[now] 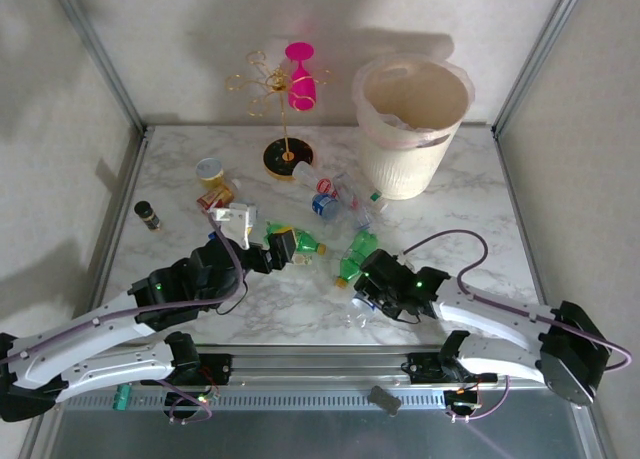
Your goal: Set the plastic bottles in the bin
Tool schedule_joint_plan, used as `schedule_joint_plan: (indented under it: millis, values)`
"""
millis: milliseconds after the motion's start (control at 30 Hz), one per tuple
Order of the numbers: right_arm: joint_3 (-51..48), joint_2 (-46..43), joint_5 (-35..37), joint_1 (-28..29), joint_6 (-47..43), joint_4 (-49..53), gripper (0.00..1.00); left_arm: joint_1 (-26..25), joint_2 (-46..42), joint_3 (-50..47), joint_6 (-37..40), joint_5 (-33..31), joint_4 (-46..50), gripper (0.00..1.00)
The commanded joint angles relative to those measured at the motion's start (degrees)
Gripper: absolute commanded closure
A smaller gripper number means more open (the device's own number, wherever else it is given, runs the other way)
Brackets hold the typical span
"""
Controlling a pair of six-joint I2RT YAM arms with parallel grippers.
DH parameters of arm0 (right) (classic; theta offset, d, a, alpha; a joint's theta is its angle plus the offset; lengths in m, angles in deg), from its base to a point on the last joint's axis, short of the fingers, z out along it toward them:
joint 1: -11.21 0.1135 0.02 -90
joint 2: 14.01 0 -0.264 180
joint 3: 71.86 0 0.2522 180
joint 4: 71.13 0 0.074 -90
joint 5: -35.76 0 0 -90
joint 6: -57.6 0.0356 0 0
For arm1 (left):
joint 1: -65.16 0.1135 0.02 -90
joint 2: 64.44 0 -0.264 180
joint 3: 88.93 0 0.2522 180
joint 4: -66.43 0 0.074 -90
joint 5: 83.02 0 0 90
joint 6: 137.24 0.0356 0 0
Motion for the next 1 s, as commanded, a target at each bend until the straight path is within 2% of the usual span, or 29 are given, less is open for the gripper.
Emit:
schedule_joint_plan:
  millis: [0,133,300,533,667,800,967]
  values:
    - [1.96,-4.25,5.69,0.26,-2.93,3.63,0.45,0.51,-1.74,2.15,0.01,3.36,0.5,0.05]
    - [4.42,-8.25,9.17,0.33,-10.1,3.52,0.46,0.61,-2.44,3.56,0.13,6.0,0.06,0.05]
    - [8.95,-12.04,10.11,0.32,-26.28,-1.43,0.45,1.02,-2.81,3.51,-0.96,10.77,-4.01,0.06]
    - [23.33,-10.26,15.05,0.25,-45.53,-2.1,0.5,3.56,0.24,6.63,-1.97,16.04,-2.18,0.06]
    - [32.81,-7.02,19.75,0.0,-54.07,-3.85,0.49,3.71,0.29,7.26,-1.14,15.46,-1.63,0.06]
    - [42.21,-2.64,24.01,-1.13,-61.95,-5.91,0.47,3.66,0.59,8.5,1.4,12.13,1.17,0.07]
    - [50.39,2.1,25.9,-6.7,-69.89,-13.9,0.48,3.74,0.4,11.41,3.02,10.72,3.45,0.07]
